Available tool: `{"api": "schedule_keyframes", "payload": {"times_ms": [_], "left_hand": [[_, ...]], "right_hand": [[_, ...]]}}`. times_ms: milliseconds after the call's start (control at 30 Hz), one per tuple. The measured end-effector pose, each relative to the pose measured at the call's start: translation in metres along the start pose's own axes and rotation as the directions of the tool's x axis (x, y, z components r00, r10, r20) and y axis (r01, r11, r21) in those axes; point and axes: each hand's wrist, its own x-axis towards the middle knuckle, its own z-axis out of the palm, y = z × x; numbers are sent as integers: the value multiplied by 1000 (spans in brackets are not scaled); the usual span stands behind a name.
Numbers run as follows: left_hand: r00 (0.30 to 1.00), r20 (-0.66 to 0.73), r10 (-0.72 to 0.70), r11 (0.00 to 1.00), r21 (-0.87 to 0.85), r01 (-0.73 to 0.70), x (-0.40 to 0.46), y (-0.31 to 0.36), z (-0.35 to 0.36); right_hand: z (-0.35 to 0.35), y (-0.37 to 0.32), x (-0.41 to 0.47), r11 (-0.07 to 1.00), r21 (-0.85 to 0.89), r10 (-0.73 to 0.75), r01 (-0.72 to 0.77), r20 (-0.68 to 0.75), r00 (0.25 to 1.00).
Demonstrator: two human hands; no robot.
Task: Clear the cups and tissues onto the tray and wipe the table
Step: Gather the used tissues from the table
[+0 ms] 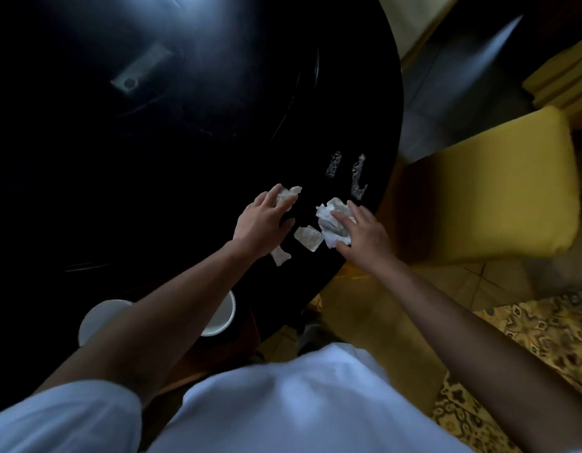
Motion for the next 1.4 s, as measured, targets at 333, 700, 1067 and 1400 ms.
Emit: {"api": "schedule_keyframes", "payload": {"times_ms": [333,700,1067,1400], "left_hand": [[981,150,-125,963,257,83,53,26,18],[980,128,-152,966,231,120,59,16,27],[969,14,-247,954,-170,246,37,16,13],[868,58,-493,808,-339,481,-32,17,9]], "right_hand": [[16,34,39,966,-137,-203,221,135,970],[18,48,44,975,-77,-207,207,19,978],[20,42,59,984,-37,-171,172,25,985],[-1,30,53,963,224,-156,153,-5,988]]}}
